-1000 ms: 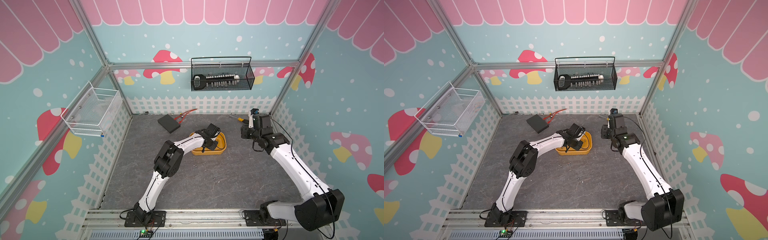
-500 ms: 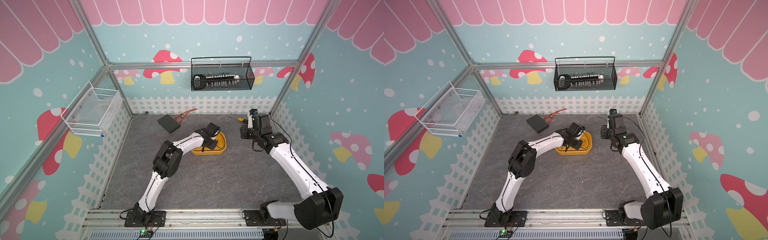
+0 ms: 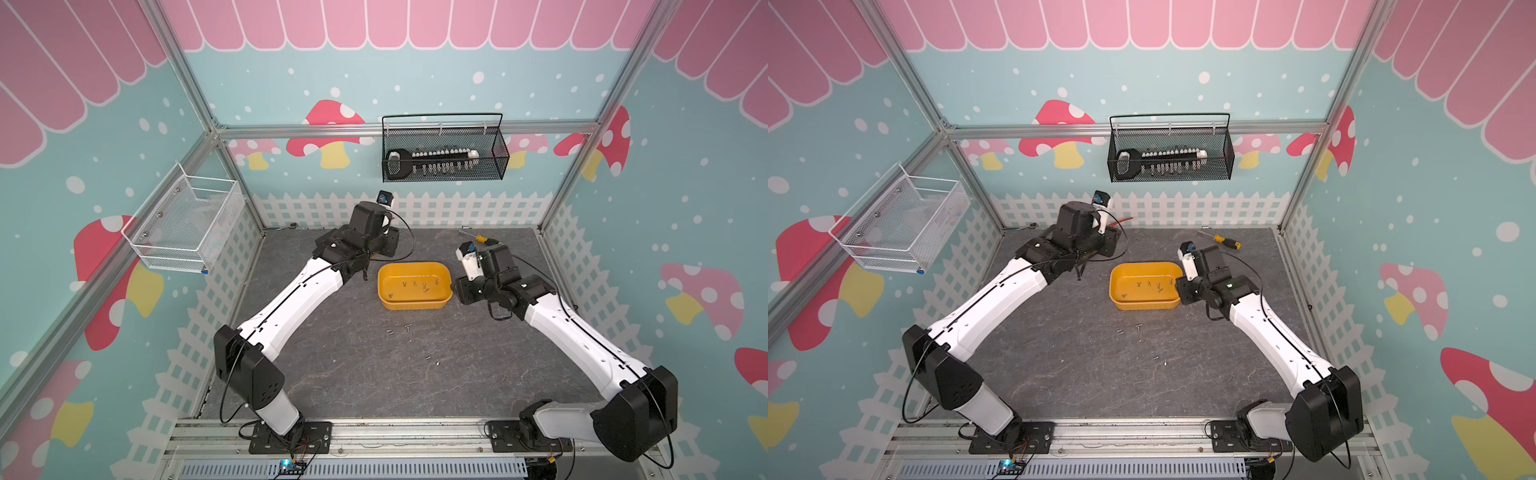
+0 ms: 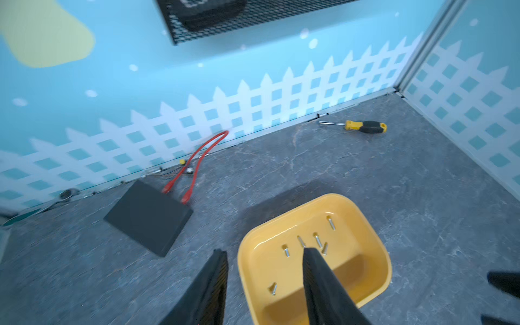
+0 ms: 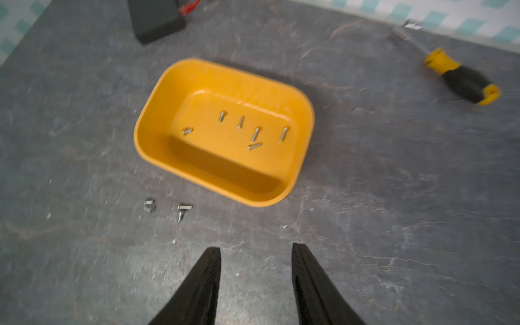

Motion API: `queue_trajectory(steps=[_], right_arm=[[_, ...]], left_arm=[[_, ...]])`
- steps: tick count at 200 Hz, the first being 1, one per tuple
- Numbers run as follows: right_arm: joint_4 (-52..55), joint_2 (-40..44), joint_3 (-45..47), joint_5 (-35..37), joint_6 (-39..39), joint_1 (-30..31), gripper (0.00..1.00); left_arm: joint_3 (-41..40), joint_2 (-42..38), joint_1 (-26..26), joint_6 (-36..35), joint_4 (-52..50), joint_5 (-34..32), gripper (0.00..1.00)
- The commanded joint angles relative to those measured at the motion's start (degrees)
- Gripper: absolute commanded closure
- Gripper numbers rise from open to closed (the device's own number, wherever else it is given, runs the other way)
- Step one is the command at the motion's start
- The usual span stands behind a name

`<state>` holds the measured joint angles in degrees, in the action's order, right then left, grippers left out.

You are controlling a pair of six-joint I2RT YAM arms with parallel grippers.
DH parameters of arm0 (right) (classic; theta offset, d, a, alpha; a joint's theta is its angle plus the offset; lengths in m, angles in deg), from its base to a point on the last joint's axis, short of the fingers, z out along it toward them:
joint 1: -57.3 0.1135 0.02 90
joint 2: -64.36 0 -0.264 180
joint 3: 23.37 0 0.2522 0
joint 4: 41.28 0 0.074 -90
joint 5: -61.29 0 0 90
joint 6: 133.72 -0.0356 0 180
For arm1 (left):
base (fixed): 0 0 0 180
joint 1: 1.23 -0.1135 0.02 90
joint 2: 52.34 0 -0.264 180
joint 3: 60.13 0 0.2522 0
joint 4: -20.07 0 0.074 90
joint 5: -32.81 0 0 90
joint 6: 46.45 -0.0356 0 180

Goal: Put the screws on the desktop into the storage box
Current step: Pick up the screw from the center of the board.

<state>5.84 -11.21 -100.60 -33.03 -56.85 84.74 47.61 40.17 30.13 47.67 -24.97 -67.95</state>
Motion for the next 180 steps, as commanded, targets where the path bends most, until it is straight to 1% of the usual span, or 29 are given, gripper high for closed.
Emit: queue_trajectory(steps=[1,24,33,37,66,105,138,140,143,180], right_arm=[[3.52,1.23,4.08,-3.16,-0.35,3.82,0.53],[4.3,3.75,8.94,-5.75,-3.68,5.86,0.55],[4.91,4.71,10.44,-6.21,-4.78,6.37,0.56],[5.18,4.95,11.11,-6.47,-5.3,6.68,0.56],[5.92,5.96,15.49,-8.99,-8.65,10.35,0.57],[5.93,4.67,18.53,-9.38,-10.82,14.39,0.58],[5.92,2.03,18.73,-7.21,-11.91,16.3,0.59],[5.92,1.9,18.62,-7.09,-11.99,16.41,0.6],[5.92,1.61,18.61,-6.86,-12.07,16.48,0.6],[6.57,-2.61,17.5,-2.88,-13.5,17.72,0.62]], left_arm=[[-5.44,-1.92,-2.05,1.2,-1.86,-1.09,0.52],[-10.08,-5.85,-5.2,2.78,-1.11,2.13,0.52],[-11.72,-7.03,-6.05,3.16,-0.52,2.33,0.52],[-12.3,-7.51,-6.33,3.21,-0.37,3.95,0.52],[-15.12,-8.53,-6.99,3.42,0.56,5.23,0.52],[-16.41,-8.27,-7.18,3.47,1.57,6.12,0.52],[-17.59,-8.22,-7.11,3.67,2.15,6.55,0.52],[-17.66,-8.22,-8.22,3.72,2.14,6.59,0.52],[-17.73,-8.22,-8.54,3.78,2.22,6.63,0.52],[-18.61,-8.22,-8.84,4.01,2.72,6.89,0.52]])
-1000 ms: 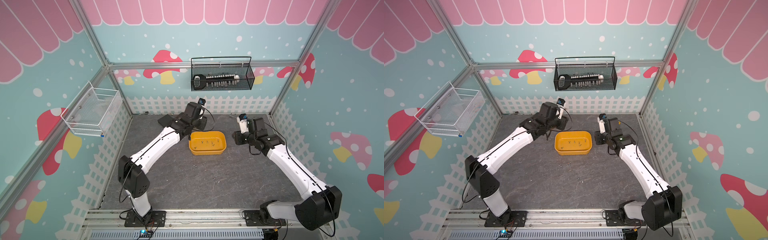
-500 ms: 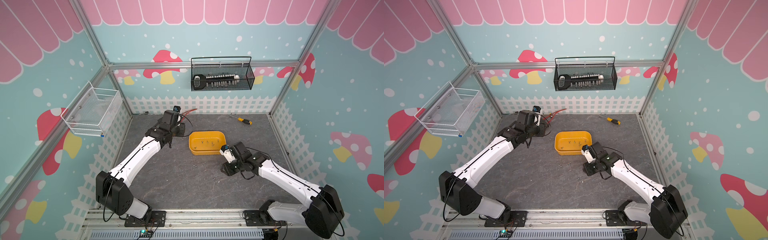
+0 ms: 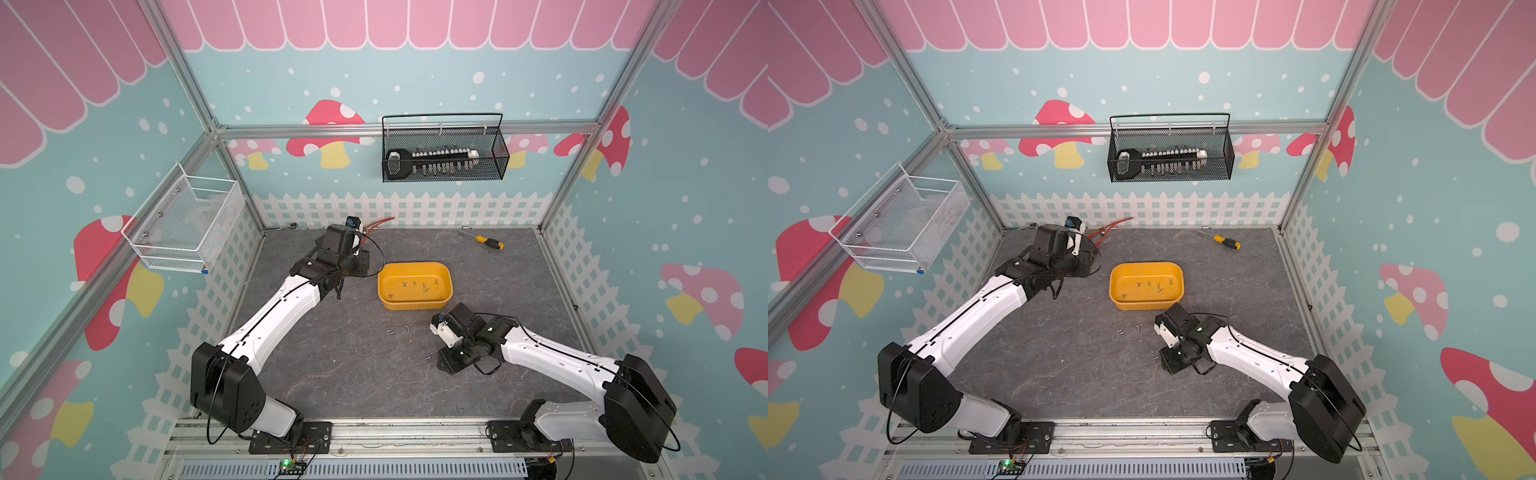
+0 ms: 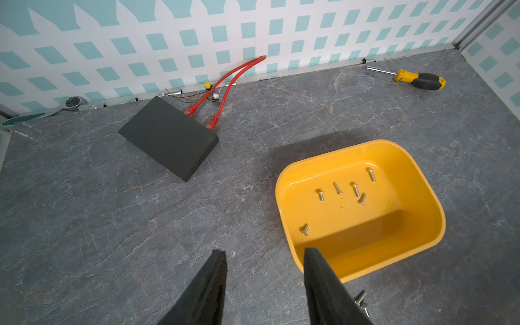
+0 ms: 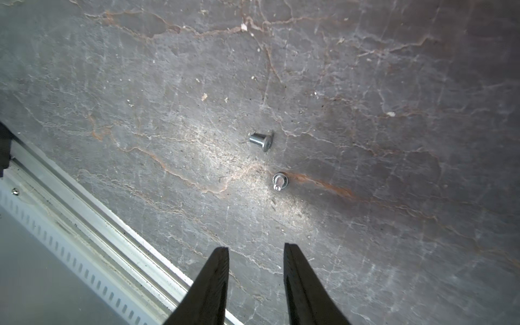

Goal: Put the screws on the desktop into the storage box
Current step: Pick up the screw from the center of the board.

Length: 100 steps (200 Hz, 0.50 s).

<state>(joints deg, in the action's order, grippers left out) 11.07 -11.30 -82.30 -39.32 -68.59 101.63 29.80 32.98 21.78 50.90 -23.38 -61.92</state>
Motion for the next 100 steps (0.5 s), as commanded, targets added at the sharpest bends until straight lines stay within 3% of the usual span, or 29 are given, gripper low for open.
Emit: queue_trajectory(steps=[1,100], right_arm=[[1.38,-2.68,-0.8,3.54,-1.77,0.83,0.62],[0.7,-9.14,-4.64,6.68,-0.9,1.78,0.62]], left_arm=[[-0.82,-1.03,-0.45,0.8,1.13,0.82,0.52],[-0.93,-0.83,-0.89,0.64,1.13,0.86,0.52]])
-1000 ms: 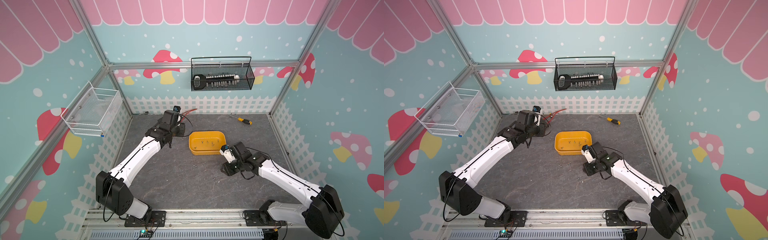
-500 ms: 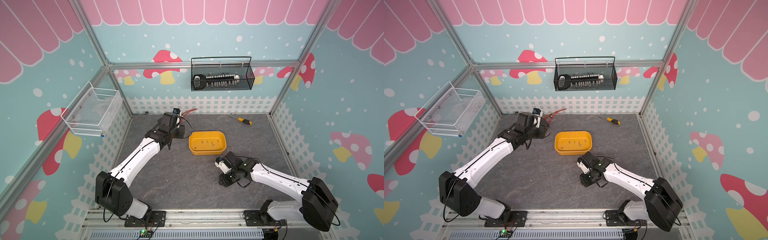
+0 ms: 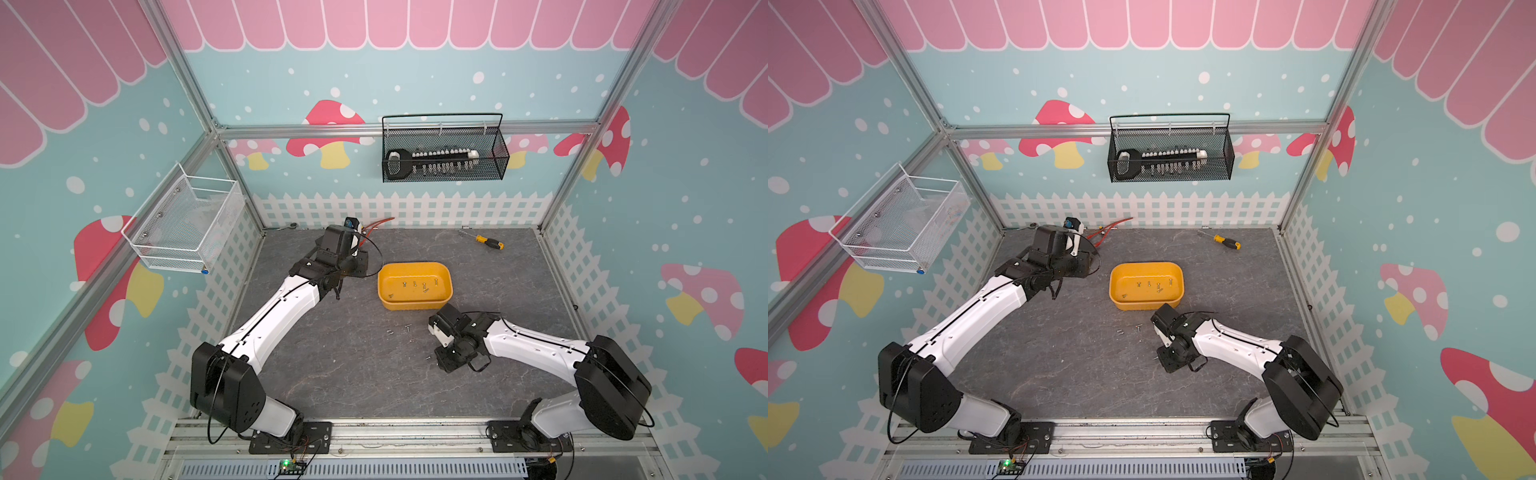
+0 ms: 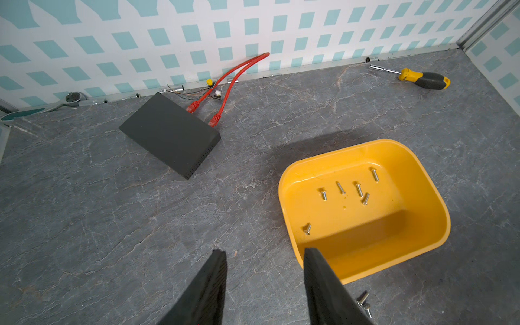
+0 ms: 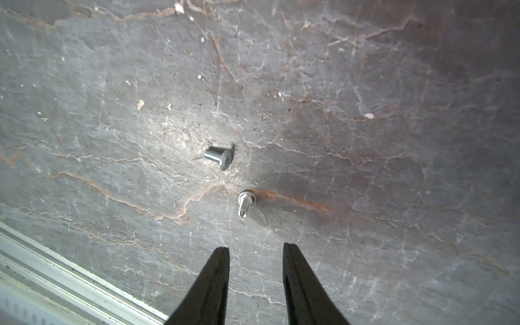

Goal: Put the screws on the desktop into the storage box
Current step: Pick up the screw from the center of the board.

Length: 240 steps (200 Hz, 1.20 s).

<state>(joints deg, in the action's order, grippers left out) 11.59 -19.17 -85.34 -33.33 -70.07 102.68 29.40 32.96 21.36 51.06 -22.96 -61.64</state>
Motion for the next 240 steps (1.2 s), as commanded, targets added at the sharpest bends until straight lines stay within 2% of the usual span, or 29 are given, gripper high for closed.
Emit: queue_trajectory(steps=[1,121,240], right_arm=[[0.13,-1.32,-1.61,0.68,0.64,0.75,0.62],[-1.78,-6.82,-4.2,0.25,2.22,1.01,0.66],[-2.11,-8.61,-3.18,-1.04,2.44,1.11,0.8]], left_arm=[[-0.54,-0.82,-0.54,0.49,0.71,0.53,0.52],[-0.54,-0.79,-1.04,0.24,0.72,0.84,0.53],[-0.53,-0.48,-1.23,0.29,0.71,0.93,0.54]])
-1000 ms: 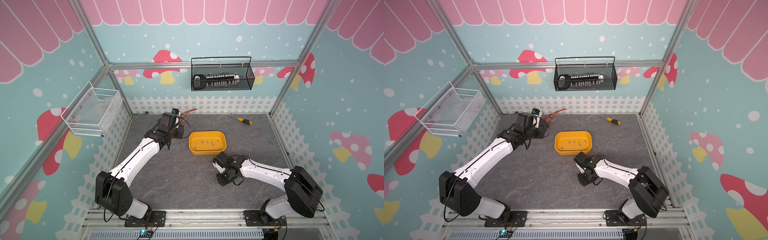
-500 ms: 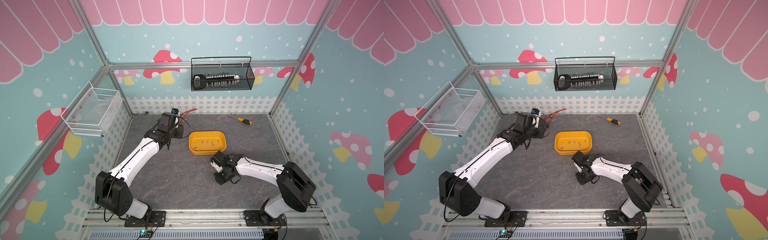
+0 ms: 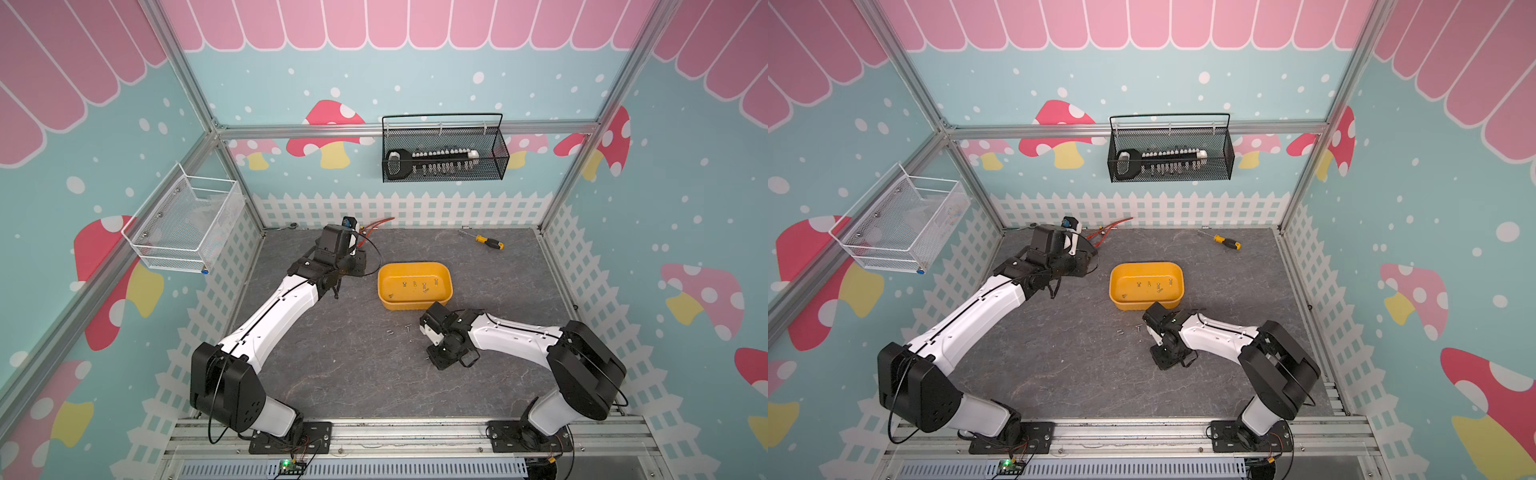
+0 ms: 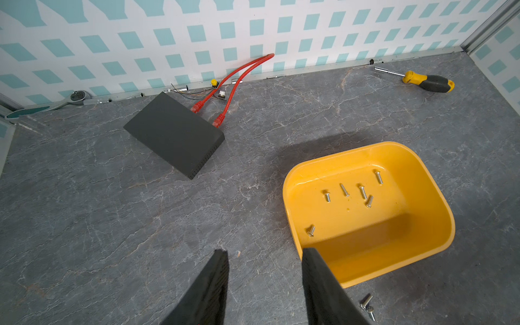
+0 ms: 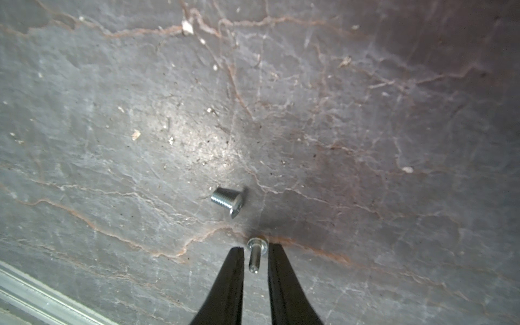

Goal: Put the screws on the desktop into the storage box
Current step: Pick up the screw from the center of the board, then place the screw in the storage box.

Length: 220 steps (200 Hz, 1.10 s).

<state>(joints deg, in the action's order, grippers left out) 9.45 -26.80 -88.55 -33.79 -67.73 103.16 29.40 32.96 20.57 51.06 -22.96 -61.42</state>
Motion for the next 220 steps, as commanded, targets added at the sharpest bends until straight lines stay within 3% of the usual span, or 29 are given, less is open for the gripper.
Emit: queue_trajectory(steps=[1,109,176,220], right_arm=[[0.03,-0.97,0.11,-0.61,0.1,0.63,0.8],[5.03,3.07,-2.87,1.05,-0.16,0.63,0.99],[13.21,6.16,-18.8,2.67,4.63,0.3,1.0],[11.5,-2.63,-31.33,5.68,9.19,-2.11,1.0]], left_arm=[[-0.53,-0.48,-0.44,0.3,0.71,0.71,0.54],[-0.63,-0.67,-0.42,0.2,0.67,0.44,0.54],[-1.01,-1.5,-0.4,0.93,1.25,0.34,0.54],[-2.59,-4.07,-2.47,2.63,2.79,0.12,0.54]])
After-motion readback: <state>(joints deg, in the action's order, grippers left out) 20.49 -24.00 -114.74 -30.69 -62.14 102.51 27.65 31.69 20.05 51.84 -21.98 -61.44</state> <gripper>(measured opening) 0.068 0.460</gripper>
